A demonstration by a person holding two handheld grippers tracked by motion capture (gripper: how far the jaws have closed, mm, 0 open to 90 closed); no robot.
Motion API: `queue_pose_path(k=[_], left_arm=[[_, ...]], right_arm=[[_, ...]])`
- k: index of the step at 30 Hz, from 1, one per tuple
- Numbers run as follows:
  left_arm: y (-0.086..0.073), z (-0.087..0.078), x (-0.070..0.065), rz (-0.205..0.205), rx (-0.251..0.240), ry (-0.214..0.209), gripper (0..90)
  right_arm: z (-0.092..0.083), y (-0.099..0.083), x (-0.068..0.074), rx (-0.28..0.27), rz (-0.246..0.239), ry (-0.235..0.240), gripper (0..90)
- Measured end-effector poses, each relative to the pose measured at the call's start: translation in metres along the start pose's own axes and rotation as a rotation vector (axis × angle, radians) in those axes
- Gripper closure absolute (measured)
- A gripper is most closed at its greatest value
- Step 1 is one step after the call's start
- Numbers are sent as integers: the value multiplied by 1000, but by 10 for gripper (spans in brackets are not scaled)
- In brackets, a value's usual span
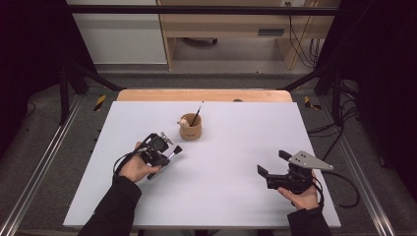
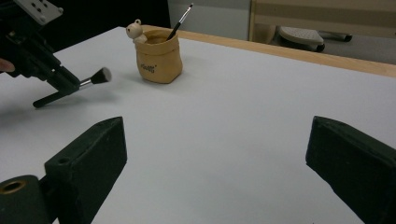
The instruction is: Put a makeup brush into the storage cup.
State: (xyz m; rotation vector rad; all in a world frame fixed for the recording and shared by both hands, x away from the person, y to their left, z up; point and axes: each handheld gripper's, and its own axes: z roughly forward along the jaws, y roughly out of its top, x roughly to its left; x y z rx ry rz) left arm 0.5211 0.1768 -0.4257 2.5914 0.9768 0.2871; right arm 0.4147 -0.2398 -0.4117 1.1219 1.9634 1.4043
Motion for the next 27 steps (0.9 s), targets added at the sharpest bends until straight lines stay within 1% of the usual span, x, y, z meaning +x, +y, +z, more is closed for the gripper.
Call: queue_pose_path(k=[1, 3, 4, 8, 13, 17, 20, 21, 22, 23, 24, 26, 27], left_arm=[[0, -3, 0, 0, -12, 6, 775], [-1, -7, -1, 0, -26, 3, 776], [-1, -9, -1, 7, -21, -2, 776], [-2, -8, -1, -4, -46, 7, 777], [-2, -7, -1, 1, -46, 3, 778], [-1, -11, -4, 13, -41, -8, 778], [-1, -16, -4, 18, -48, -3, 778], [0, -18, -4, 12, -57, -3, 778], [0, -20, -4, 19, -57, -3, 778], [0, -21, -5, 14, -67, 3, 779], [0, -23, -5, 16, -63, -4, 779], [1, -22, -6, 25, -60, 0, 779], [1, -21, -6, 26, -51, -7, 778]], right_arm=[[0, 0, 0, 1, -1, 2, 57], [0, 0, 0, 0, -2, 1, 57], [0, 0, 0, 0, -2, 1, 57], [0, 0, 0, 1, -2, 2, 57], [0, 0, 0, -1, -1, 0, 57], [0, 0, 0, -1, 3, 3, 57], [0, 0, 0, 0, 1, 4, 57], [0, 0, 0, -1, 1, 4, 57], [0, 0, 0, -1, 0, 3, 57], [0, 0, 0, -1, 0, 3, 57], [0, 0, 0, -1, 2, 4, 57], [0, 0, 0, 0, 0, 2, 57], [0, 0, 0, 0, -2, 3, 57]])
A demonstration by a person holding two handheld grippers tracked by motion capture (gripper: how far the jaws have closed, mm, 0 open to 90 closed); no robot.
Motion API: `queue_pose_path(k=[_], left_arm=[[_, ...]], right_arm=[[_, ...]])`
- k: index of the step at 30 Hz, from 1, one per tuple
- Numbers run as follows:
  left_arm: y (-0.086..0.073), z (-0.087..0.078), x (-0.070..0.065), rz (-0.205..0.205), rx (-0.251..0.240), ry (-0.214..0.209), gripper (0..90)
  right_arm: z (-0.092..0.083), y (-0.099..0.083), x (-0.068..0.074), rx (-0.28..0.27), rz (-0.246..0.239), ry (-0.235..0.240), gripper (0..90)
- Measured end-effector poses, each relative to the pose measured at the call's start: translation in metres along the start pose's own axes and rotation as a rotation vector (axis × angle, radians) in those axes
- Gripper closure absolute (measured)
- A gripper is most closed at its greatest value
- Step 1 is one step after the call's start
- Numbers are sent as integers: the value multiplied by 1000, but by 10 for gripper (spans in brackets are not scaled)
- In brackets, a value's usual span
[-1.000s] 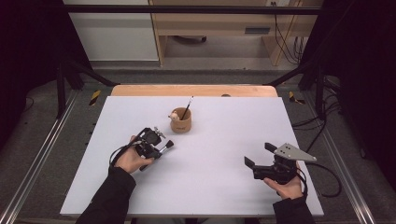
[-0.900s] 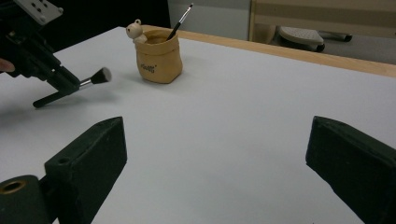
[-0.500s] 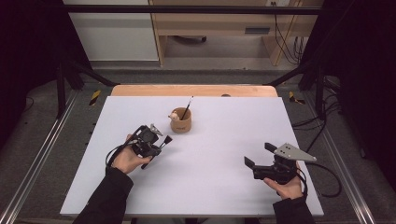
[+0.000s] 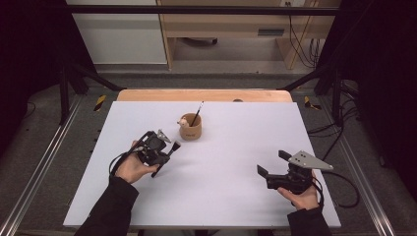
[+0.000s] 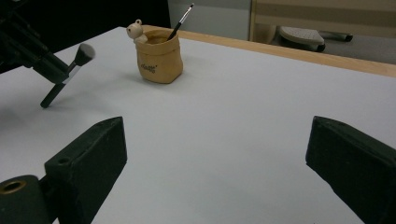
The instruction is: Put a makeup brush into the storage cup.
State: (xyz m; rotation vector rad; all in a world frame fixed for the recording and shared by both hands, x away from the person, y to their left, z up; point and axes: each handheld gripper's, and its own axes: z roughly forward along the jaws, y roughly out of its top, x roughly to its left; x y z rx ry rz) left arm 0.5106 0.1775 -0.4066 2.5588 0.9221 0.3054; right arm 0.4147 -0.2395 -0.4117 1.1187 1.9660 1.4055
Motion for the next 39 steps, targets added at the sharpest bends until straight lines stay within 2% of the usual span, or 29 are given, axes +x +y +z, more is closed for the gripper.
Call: queue_pose_path(k=[4, 7, 12, 17, 21, 24, 30, 39], left_arm=[[0, 14, -1, -9, 25, 2, 778], [0, 27, -2, 3, 68, 9, 778], [0, 39, 0, -1, 107, 19, 777], [-2, 43, 1, 2, 119, 17, 776], [-3, 43, 2, -13, 114, 9, 773], [-2, 43, 1, 0, 123, 14, 768], [-2, 41, 2, -4, 146, -6, 741], [-1, 42, 3, -13, 169, -20, 776]], right_arm=[[0, 0, 0, 0, -1, 1, 57], [0, 0, 0, 0, 2, 0, 57], [0, 0, 0, 0, 1, 1, 57], [0, 0, 0, -1, 0, 0, 57], [0, 0, 0, 1, -1, 0, 57], [0, 0, 0, 2, -3, 1, 57], [0, 0, 0, 0, 1, -2, 57], [0, 0, 0, 1, -1, 0, 57]])
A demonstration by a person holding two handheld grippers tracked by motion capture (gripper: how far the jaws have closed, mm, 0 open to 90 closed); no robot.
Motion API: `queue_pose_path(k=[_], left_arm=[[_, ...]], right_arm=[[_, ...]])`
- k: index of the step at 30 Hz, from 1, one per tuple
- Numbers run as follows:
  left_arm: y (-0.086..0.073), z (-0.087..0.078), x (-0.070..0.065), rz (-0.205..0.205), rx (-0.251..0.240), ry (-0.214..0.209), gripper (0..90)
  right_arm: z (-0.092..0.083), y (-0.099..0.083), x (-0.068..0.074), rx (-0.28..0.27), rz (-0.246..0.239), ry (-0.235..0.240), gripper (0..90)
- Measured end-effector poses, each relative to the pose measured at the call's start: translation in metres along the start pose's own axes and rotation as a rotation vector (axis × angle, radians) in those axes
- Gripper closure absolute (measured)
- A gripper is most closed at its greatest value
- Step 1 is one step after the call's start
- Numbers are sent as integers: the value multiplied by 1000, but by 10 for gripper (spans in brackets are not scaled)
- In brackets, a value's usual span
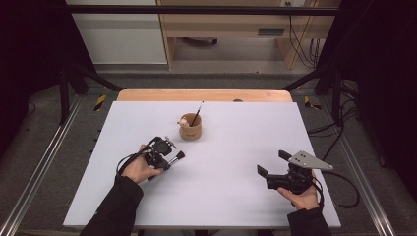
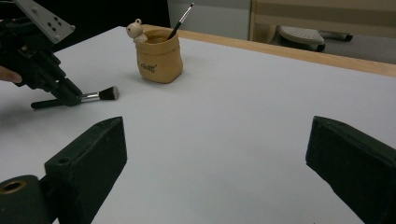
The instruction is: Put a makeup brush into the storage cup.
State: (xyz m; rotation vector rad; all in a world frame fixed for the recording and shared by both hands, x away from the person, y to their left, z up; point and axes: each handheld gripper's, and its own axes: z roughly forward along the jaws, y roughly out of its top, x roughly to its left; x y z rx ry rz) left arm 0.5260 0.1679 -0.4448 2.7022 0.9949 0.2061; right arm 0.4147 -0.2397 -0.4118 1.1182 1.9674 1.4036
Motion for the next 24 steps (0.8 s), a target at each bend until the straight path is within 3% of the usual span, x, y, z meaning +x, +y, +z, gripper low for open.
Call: queue_pose_path(k=[6, 12, 24], left_arm=[[2, 0, -1, 19, 23, 10, 780], [3, -2, -2, 30, 13, 23, 788], [6, -47, -9, 64, -80, 52, 789]], right_arm=[[-1, 0, 0, -1, 1, 0, 57], [-1, 1, 0, -3, 4, -1, 57], [-2, 1, -1, -5, 5, 0, 57]])
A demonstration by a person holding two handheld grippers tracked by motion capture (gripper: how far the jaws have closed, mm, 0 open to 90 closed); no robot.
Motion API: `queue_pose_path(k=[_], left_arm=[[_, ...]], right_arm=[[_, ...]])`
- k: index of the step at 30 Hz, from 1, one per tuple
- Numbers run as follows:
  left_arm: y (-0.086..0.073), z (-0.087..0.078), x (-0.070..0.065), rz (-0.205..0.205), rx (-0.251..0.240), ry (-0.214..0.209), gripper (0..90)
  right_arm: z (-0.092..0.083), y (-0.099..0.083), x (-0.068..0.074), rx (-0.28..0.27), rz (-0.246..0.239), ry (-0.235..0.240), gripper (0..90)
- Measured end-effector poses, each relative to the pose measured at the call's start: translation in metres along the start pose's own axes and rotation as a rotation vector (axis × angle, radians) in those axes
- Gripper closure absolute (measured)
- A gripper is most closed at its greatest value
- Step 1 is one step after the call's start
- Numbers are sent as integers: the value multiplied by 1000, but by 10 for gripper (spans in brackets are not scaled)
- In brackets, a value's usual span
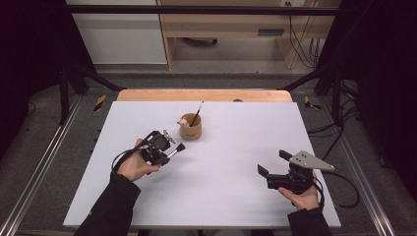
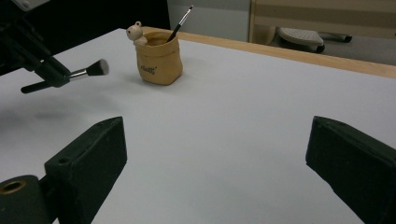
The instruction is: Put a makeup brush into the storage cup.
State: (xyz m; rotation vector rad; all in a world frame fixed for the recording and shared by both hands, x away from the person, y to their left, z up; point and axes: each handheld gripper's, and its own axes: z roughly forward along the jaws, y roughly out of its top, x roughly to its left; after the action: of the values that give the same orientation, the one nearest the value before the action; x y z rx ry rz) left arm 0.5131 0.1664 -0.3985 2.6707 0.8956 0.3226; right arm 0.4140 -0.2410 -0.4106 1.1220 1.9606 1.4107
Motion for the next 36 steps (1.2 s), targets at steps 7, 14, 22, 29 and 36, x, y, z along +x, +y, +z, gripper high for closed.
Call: queue_pose_path(k=[7, 14, 22, 29, 36], left_arm=[[4, -19, -6, -19, -127, 19, 789], [3, -37, -11, -49, -291, 55, 789], [4, -58, -17, -96, -478, 109, 788], [5, -63, -19, -150, -598, 132, 788], [7, -64, -17, -214, -709, 158, 787]], right_arm=[[-1, 0, -1, -5, 3, -4, 57], [-3, 0, -2, -10, 14, -5, 57], [-4, 1, -3, -13, 16, -7, 57], [-4, 0, -4, -14, 15, -7, 57], [-4, 1, -3, -14, 15, -9, 56]])
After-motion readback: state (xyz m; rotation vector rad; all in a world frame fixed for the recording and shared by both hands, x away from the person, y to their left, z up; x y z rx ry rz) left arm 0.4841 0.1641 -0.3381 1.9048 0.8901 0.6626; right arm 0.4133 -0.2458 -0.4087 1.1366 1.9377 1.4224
